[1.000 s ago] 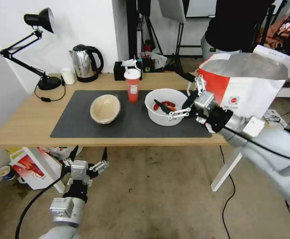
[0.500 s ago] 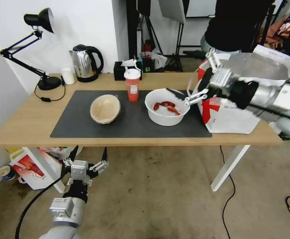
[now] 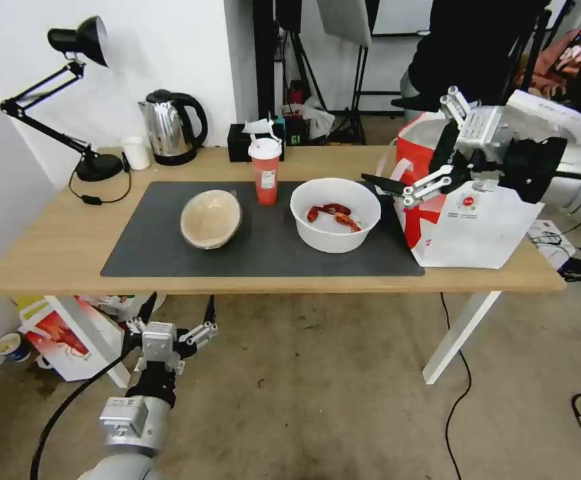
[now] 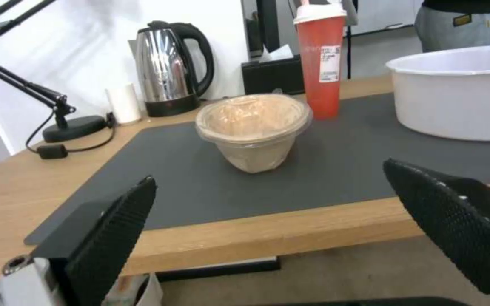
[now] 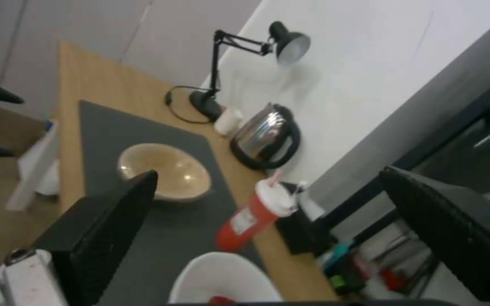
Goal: Pick up the trash from the table and place it into the takeout bag.
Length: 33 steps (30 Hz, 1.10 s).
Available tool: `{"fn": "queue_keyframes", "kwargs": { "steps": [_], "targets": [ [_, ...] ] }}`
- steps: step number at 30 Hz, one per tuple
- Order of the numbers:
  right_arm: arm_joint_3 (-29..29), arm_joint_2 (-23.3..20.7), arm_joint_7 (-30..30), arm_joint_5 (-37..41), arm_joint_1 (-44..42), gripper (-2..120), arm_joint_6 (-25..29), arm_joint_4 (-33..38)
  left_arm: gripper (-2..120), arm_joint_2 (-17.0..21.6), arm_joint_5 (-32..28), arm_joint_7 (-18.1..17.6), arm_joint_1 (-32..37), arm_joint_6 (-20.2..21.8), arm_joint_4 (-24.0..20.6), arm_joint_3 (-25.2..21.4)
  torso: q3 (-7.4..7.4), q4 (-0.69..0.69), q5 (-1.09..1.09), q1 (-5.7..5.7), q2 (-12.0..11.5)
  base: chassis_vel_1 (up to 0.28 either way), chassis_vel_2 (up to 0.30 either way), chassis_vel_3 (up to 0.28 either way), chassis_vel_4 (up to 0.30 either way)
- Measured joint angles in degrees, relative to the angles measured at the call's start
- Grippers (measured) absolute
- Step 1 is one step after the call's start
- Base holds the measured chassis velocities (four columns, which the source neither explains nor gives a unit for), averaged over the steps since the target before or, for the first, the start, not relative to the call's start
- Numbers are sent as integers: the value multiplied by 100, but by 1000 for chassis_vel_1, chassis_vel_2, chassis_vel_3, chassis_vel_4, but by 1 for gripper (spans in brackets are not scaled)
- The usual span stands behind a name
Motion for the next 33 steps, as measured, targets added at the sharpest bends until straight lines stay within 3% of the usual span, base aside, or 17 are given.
{"fn": "queue_keyframes", "kwargs": {
  "steps": [3,6,12,16,19,22,28,33],
  "targets": [
    [-747,230,-357,546,279,100,-497,-455,100,0,0,0,1,0,0,0,2,4,11,1,0,0,0,0,0],
    [-836,267,-403,615,311,100,-554,-507,100,0,0,0,0,0,0,1,2,5,1,2,0,0,0,0,0],
    [-925,300,-416,657,369,100,-592,-540,100,0,0,0,0,0,0,0,0,1,2,0,1,0,0,0,0],
    [-1334,498,-334,745,659,100,-688,-653,100,0,0,0,0,0,0,1,0,0,4,0,0,0,0,0,0],
    [-2057,875,-141,885,1178,100,-855,-854,100,0,0,0,0,0,0,0,1,3,2,0,0,0,0,0,0],
    [-2405,1056,-50,951,1420,100,-935,-944,100,0,0,0,0,0,0,0,1,6,3,1,0,0,0,0,0],
    [-2633,1158,17,1020,1612,100,-997,-1003,100,0,0,0,0,0,0,0,1,-1,2,0,0,0,0,0,0],
    [-3052,1338,216,1239,2081,100,-1111,-1043,100,0,0,0,0,0,0,0,1,2,2,1,0,0,0,0,0]
  ]
}}
